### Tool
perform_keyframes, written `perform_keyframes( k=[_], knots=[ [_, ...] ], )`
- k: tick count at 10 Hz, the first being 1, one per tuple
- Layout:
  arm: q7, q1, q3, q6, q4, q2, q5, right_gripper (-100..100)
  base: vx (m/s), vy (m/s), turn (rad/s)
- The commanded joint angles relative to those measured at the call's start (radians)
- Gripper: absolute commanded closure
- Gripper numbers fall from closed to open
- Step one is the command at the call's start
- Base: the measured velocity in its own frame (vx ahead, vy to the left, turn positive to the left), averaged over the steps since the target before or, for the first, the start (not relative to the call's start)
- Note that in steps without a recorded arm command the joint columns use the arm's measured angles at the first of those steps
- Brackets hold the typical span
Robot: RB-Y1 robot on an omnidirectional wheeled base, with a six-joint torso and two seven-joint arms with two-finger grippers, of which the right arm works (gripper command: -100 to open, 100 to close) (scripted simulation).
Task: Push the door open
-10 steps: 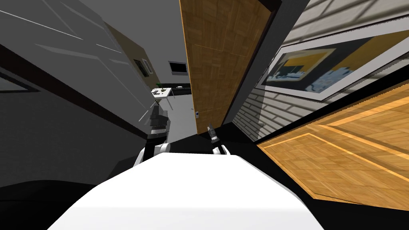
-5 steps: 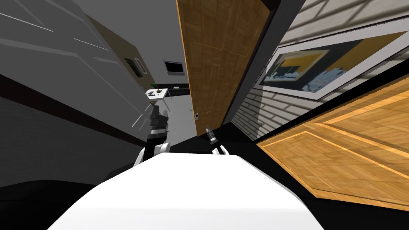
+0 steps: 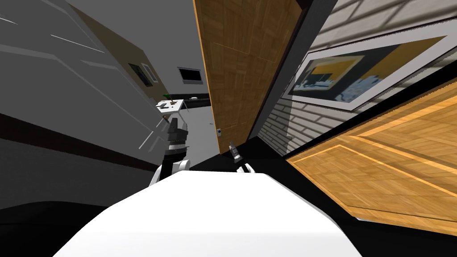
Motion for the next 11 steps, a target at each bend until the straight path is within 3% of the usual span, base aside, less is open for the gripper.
perform_keyframes(
  k=[1, 11],
  knots=[
    [-0.005, -0.011, 0.01, -0.009, 0.033, 0.0, 0.001, -100, 0.095, 0.093, -0.082],
    [-0.032, -0.073, 0.074, -0.047, 0.214, 0.0, 0.01, -100, 0.124, 0.093, -0.081]
  ],
)
